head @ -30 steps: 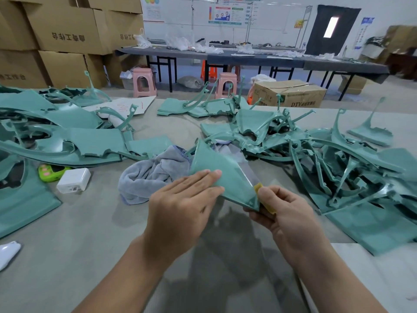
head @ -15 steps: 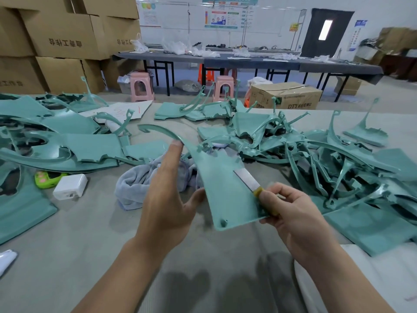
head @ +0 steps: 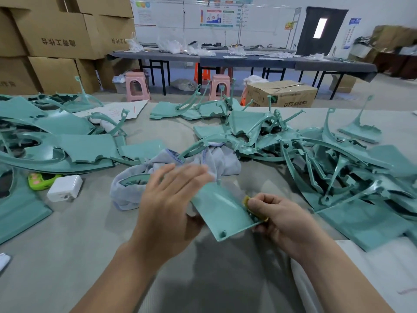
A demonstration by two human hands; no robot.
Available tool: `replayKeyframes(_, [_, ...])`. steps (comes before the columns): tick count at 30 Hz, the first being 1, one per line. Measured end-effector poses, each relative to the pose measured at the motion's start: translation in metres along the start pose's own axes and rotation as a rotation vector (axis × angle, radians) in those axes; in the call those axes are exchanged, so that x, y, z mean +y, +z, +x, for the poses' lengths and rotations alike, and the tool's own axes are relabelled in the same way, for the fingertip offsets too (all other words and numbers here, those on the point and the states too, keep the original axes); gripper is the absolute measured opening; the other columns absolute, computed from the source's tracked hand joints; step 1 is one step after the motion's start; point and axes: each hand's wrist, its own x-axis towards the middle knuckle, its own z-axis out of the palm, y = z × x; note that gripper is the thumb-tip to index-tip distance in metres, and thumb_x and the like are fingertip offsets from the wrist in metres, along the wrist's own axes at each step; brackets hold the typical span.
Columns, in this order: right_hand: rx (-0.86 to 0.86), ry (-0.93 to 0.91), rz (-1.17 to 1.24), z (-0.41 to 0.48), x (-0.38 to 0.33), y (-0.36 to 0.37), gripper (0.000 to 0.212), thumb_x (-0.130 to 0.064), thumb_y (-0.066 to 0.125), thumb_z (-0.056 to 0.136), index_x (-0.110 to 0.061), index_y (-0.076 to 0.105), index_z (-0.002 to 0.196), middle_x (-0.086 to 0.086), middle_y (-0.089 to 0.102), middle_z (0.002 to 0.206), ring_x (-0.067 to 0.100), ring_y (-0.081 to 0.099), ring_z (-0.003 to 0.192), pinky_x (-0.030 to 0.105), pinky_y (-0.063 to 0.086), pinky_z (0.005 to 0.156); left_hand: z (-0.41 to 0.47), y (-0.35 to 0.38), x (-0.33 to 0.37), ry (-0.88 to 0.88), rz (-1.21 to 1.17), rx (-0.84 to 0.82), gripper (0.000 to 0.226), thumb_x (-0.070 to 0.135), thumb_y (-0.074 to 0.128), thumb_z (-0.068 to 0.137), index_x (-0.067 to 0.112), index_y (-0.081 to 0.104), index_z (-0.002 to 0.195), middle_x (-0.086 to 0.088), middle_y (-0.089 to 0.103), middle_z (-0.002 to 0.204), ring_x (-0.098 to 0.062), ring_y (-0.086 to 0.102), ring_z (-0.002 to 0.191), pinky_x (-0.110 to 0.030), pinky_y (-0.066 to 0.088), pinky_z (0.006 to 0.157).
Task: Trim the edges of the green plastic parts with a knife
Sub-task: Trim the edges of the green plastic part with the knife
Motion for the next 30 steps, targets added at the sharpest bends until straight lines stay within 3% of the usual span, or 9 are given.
replayKeyframes(3, [0.225, -0.037, 0.142, 0.005, -0.002, -0.006, 0.006, -0.009, 0.065, 0.094, -0.004, 0.068, 0.093, 0.011, 0.071, 0.084, 0.020, 0.060, 0.072, 0.028, 0.050, 0.054, -0.003, 0.003, -0.001, 0.006, 0.007, -0.019, 0.020, 0.022, 0.073, 0.086, 0.015, 0.078, 0.104, 0.004, 0.074, 0.109, -0.022, 0.069, 0.101, -0.041, 0.047, 0.087])
replayKeyframes(6, [0.370, -0.293, 0.058, 0.003, -0.009, -0.012, 0.022, -0.011, 0.061, 0.099, -0.012, 0.067, 0.078, 0.003, 0.071, 0.075, 0.017, 0.054, 0.069, 0.030, 0.044, 0.068, -0.002, 0.003, -0.009, -0.029, 0.058, -0.009, 0.022, 0.015, 0.072, 0.082, 0.015, 0.077, 0.104, 0.003, 0.072, 0.110, -0.023, 0.067, 0.099, -0.039, 0.042, 0.085])
replayKeyframes(9, [0.232, -0.489, 0.093, -0.010, -0.010, -0.006, 0.035, -0.018, 0.064, 0.097, -0.022, 0.062, 0.062, 0.003, 0.060, 0.065, 0.013, 0.046, 0.059, 0.028, 0.039, 0.062, -0.004, 0.013, -0.009, -0.075, 0.115, -0.115, 0.034, 0.009, 0.069, 0.071, 0.017, 0.076, 0.104, 0.004, 0.071, 0.109, -0.022, 0.064, 0.099, -0.036, 0.037, 0.087])
replayKeyframes(13, [0.076, -0.584, -0.162, -0.020, 0.005, 0.016, 0.025, -0.024, 0.067, 0.092, -0.022, 0.067, 0.067, 0.002, 0.060, 0.060, 0.013, 0.047, 0.055, 0.022, 0.039, 0.050, -0.002, 0.029, -0.016, -0.202, 0.188, -0.246, 0.044, 0.003, 0.066, 0.063, 0.018, 0.076, 0.104, 0.004, 0.071, 0.104, -0.025, 0.065, 0.098, -0.033, 0.034, 0.088])
replayKeyframes(19, [0.239, -0.495, -0.443, -0.003, 0.025, 0.020, 0.027, -0.017, 0.060, 0.101, -0.015, 0.064, 0.074, 0.006, 0.066, 0.063, 0.013, 0.048, 0.055, 0.035, 0.040, 0.057, 0.001, 0.037, -0.030, -0.270, 0.190, -0.239, 0.041, 0.005, 0.072, 0.061, 0.022, 0.074, 0.099, 0.007, 0.067, 0.095, -0.024, 0.061, 0.092, -0.031, 0.029, 0.082])
replayKeyframes(22, [0.273, -0.471, -0.574, 0.000, 0.033, 0.021, 0.030, -0.020, 0.059, 0.102, -0.015, 0.061, 0.073, -0.006, 0.061, 0.056, 0.002, 0.043, 0.046, 0.018, 0.033, 0.049, 0.002, 0.037, -0.031, -0.264, 0.195, -0.236, 0.040, 0.005, 0.074, 0.061, 0.023, 0.073, 0.098, 0.008, 0.066, 0.093, -0.023, 0.062, 0.090, -0.030, 0.027, 0.080])
replayKeyframes(24, [0.295, -0.499, -0.620, 0.001, 0.033, 0.021, 0.030, -0.023, 0.058, 0.102, -0.017, 0.059, 0.073, -0.012, 0.057, 0.054, 0.002, 0.044, 0.045, 0.016, 0.034, 0.045, 0.002, 0.037, -0.031, -0.264, 0.197, -0.239, 0.039, 0.006, 0.074, 0.062, 0.023, 0.073, 0.097, 0.008, 0.065, 0.092, -0.024, 0.062, 0.090, -0.032, 0.030, 0.081])
replayKeyframes(27, [0.291, -0.472, -0.739, 0.004, 0.032, 0.019, 0.030, -0.028, 0.058, 0.101, -0.021, 0.055, 0.073, -0.008, 0.060, 0.062, 0.004, 0.049, 0.057, 0.021, 0.037, 0.053, 0.003, 0.038, -0.031, -0.259, 0.198, -0.240, 0.038, 0.007, 0.072, 0.062, 0.023, 0.072, 0.097, 0.008, 0.064, 0.092, -0.024, 0.061, 0.090, -0.034, 0.033, 0.081])
replayKeyframes(30, [0.447, -0.304, -1.038, 0.010, 0.026, 0.014, 0.029, -0.034, 0.049, 0.103, -0.022, 0.053, 0.076, -0.003, 0.063, 0.075, 0.024, 0.056, 0.087, 0.041, 0.047, 0.078, 0.002, 0.040, -0.032, -0.258, 0.206, -0.230, 0.038, 0.007, 0.076, 0.062, 0.021, 0.073, 0.097, 0.007, 0.065, 0.091, -0.025, 0.061, 0.089, -0.034, 0.033, 0.080])
